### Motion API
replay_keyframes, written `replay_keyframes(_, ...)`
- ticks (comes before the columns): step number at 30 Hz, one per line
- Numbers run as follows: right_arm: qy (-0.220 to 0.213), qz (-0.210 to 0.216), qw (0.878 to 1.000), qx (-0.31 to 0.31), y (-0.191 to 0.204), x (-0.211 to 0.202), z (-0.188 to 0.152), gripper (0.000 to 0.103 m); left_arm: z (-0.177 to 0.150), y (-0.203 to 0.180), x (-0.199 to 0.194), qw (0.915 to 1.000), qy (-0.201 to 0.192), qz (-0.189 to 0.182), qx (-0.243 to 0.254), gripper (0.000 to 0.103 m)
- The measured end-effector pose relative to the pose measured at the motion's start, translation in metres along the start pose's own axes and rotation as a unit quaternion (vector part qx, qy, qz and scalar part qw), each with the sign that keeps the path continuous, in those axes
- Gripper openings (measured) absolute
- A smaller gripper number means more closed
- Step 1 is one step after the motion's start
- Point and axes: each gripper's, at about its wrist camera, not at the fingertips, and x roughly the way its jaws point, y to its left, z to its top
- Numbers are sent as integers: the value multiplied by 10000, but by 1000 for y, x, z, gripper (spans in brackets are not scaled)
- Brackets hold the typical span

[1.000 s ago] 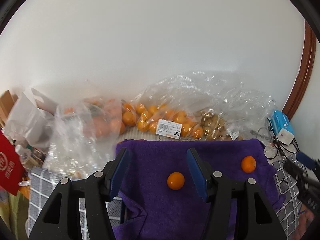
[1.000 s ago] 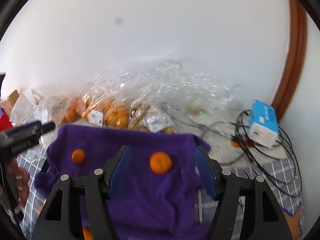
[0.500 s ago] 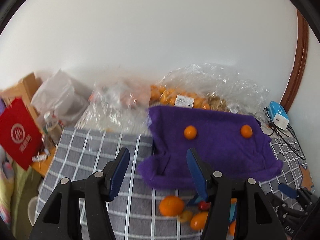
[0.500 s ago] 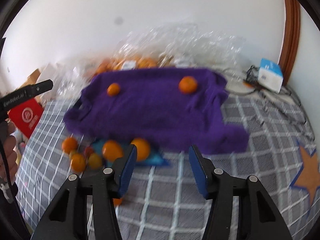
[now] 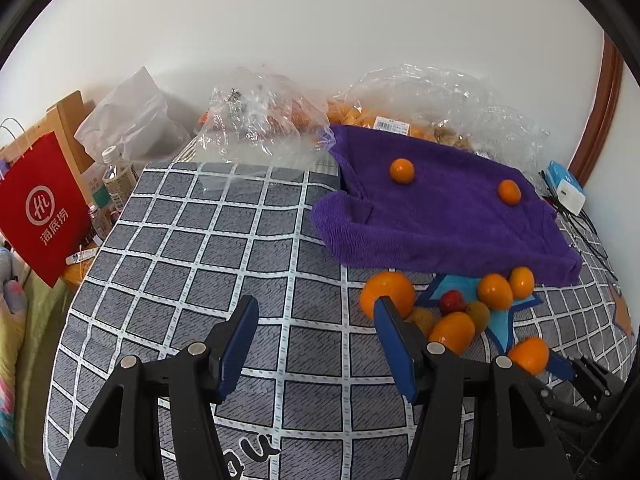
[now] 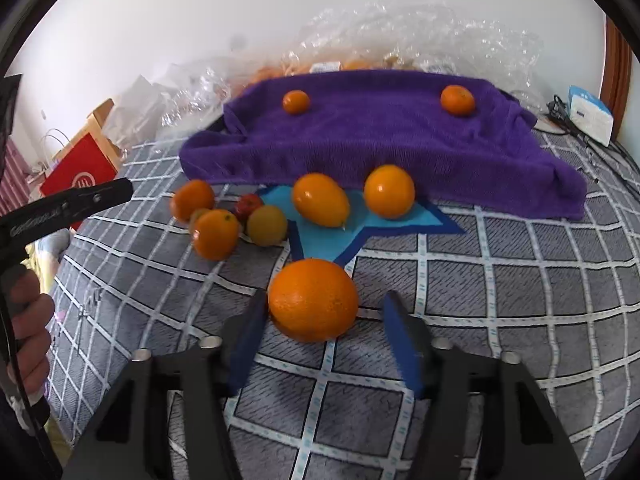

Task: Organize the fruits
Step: 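Move both open tools back down to the fruit pile, then grasp an orange with the left tool while the right tool grasps a large orange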

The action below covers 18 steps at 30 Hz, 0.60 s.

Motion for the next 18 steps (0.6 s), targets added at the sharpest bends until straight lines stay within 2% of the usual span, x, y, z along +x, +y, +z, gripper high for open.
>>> replay_keyframes(1, -15, 56, 10000, -36, 0, -1, 0, 42, -1, -1, 2, 10000, 19, -37, 2, 58)
replay_keyframes(5, -99, -104, 9998, -171, -5, -8, 1, 42, 2, -6, 13, 9994, 142, -310, -70, 58)
replay_keyframes(11, -317, -557, 9978, -145, -49, -27, 6, 42, 12, -21, 32, 9972, 285, -673, -131, 58)
replay_keyframes(13, -361, -677, 9970, -38, -66, -28, 7, 42, 13, -26, 39, 9968, 307, -730, -132, 58)
replay_keyframes(18, -345, -607, 9972, 278, -88, -17, 6, 42, 13, -33, 66, 9951, 610, -761, -165, 57)
